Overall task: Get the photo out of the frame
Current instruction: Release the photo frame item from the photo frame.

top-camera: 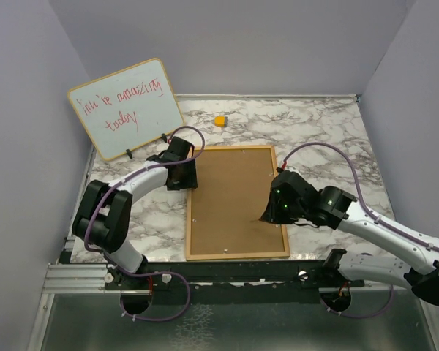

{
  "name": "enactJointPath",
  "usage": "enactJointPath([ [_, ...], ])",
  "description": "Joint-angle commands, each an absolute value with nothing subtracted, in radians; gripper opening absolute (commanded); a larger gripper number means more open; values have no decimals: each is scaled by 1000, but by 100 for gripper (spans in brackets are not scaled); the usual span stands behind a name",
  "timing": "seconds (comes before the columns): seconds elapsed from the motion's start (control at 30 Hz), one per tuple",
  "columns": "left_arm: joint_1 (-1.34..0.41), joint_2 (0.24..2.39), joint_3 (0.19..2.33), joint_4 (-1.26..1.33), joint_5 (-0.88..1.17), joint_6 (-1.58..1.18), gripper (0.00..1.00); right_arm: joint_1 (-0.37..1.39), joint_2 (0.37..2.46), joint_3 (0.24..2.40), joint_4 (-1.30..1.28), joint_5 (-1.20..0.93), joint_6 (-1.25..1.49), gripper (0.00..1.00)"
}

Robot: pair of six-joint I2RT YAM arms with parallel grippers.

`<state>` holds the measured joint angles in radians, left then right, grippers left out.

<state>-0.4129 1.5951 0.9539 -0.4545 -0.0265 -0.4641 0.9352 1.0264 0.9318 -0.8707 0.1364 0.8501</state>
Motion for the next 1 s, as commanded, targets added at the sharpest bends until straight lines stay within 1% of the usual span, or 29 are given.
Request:
enactJointPath([
  [0.0, -407, 1636, 980, -441, -24, -455, 55, 941, 1081, 941, -868, 140, 854, 1],
  [0.2, -407, 1616, 956, -434, -15, -445, 48, 942, 1124, 976, -868, 143, 844, 1],
  [0.43, -407, 1624, 957, -453, -22, -437, 46, 942, 1132, 991, -843, 120, 847, 1],
  [0.6, -407, 1643, 963, -457, -13, -431, 46, 942, 1129, 1009, -881, 143, 841, 1],
  [0.87, -407, 1688, 977, -459, 66, -414, 32, 942, 1110, 1054, -1045, 249, 861, 1],
  [0.97, -407, 1698, 984, -466, 77, -405, 30, 942, 1102, 1061, -1101, 284, 879, 1],
])
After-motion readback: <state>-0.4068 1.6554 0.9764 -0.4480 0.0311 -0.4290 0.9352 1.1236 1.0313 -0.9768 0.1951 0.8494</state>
